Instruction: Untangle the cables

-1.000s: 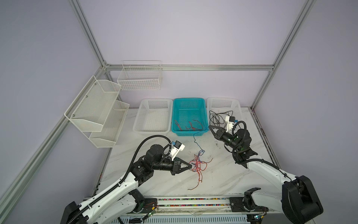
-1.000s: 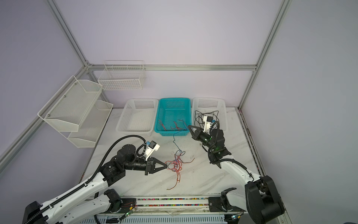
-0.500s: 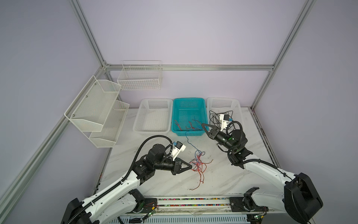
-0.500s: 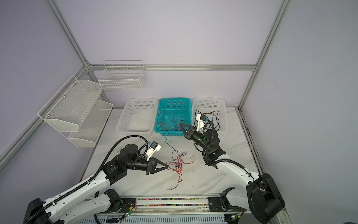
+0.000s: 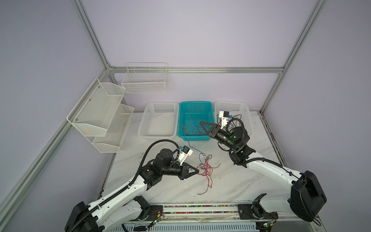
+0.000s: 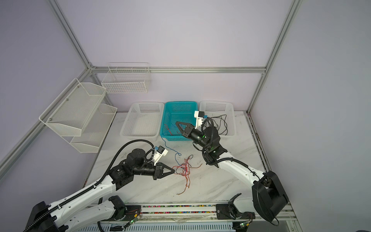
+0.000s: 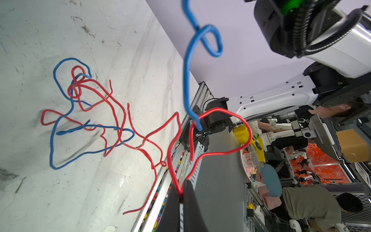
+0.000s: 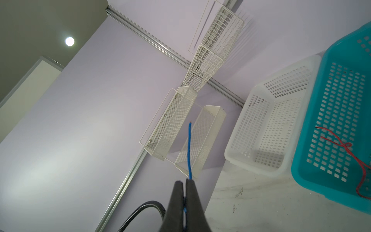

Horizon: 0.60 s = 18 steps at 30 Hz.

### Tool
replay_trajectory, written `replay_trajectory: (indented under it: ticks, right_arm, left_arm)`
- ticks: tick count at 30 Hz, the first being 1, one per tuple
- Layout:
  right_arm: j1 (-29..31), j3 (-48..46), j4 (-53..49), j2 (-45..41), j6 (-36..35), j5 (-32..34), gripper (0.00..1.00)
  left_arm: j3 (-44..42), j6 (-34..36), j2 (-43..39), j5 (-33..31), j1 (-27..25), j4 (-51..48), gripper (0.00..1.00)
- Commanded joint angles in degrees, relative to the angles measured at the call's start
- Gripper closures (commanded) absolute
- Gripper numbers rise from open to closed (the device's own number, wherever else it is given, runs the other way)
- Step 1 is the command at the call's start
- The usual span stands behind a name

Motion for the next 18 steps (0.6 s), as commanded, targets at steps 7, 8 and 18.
replay_trajectory:
  ticks: [7,8,18]
  right_arm:
    - [0.09,7.27,-6.42,-7.99,3.39,-0.50,1.00]
    - [0.09,7.60,-7.10,-8.97,3.50,-0.46,1.00]
    - [0.37,13.36,-12.27,-13.94,3.34,-2.61,1.00]
  left_arm:
    - [-0.72,2.37,0.82,-5.04,-0.36,1.21,1.00]
    - [-0.86,2.37,1.04,-5.85,-0.36,1.10,1.00]
    - [-2.02,2.16,4.20,-9.40,0.25,1.87,1.00]
